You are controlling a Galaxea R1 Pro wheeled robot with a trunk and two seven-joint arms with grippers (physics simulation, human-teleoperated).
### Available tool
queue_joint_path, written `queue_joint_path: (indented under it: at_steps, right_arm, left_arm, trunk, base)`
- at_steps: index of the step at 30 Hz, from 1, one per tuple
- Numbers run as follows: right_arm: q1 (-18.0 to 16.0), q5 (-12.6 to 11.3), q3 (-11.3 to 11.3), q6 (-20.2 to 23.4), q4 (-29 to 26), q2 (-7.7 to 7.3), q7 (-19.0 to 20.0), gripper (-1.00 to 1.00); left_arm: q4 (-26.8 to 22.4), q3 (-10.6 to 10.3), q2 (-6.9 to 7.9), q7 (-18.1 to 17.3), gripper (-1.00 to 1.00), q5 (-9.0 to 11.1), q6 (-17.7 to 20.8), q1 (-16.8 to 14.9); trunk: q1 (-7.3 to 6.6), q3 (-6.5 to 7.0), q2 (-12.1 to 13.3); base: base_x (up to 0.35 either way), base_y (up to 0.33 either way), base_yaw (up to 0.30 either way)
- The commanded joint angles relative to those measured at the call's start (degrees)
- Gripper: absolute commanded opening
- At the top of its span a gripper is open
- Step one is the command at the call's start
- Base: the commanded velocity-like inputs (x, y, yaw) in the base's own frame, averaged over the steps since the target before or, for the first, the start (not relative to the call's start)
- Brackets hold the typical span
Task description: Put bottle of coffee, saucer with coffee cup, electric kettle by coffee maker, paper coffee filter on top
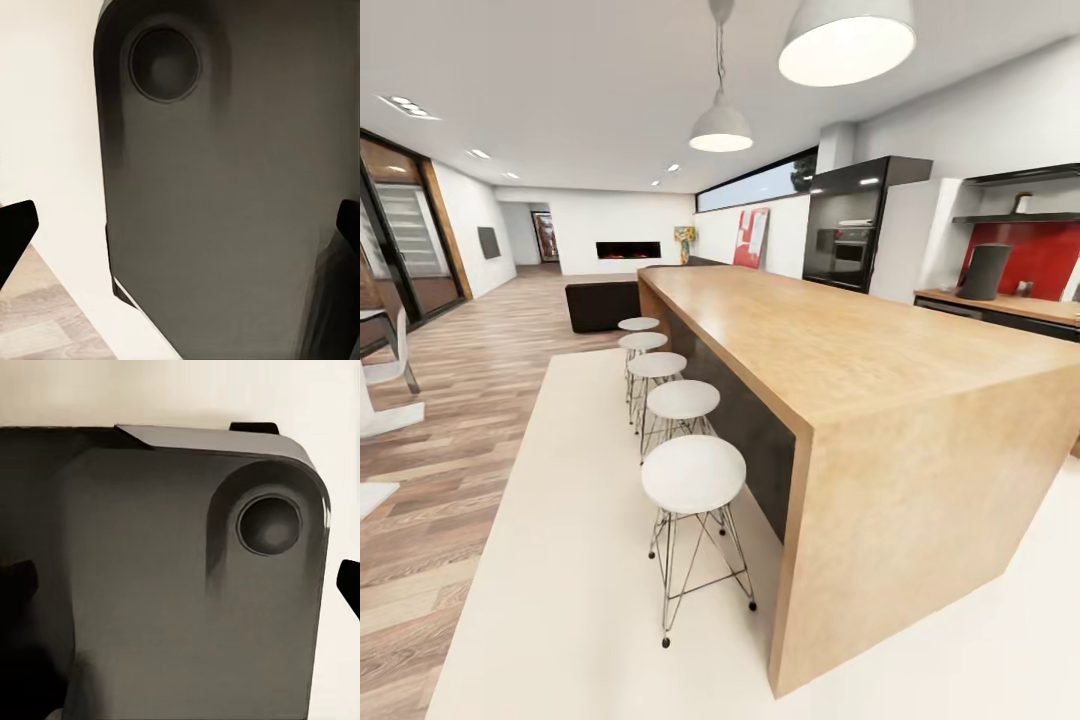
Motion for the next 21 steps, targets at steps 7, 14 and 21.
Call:
queue_joint_path:
  at_steps: [7, 14, 21]
  right_arm:
    - [-0.05, 0.00, -0.04, -0.21, -1.29, -0.01, 0.02, 1.00]
    - [-0.05, 0.00, -0.04, -0.21, -1.30, -0.01, 0.02, 1.00]
    - [-0.04, -0.02, -0.02, -0.24, -1.30, 0.02, 0.02, 1.00]
  left_arm:
    - [-0.03, -0.03, -0.05, -0.20, 1.00, 0.02, -0.05, 0.02]
    - [-0.10, -0.08, -0.09, -0.15, 1.00, 0.02, -0.05, -0.01]
    - [-0.17, -0.17, -0.09, -0.14, 1.00, 0.02, -0.05, -0.06]
  trunk:
    - [0.00, -0.05, -0.02]
    - [0.00, -0.06, -0.02]
    - [0.00, -0.18, -0.02]
  base:
    - [0.000, 0.000, -0.241]
    - [0.000, 0.000, -0.265]
    - [0.000, 0.000, -0.261]
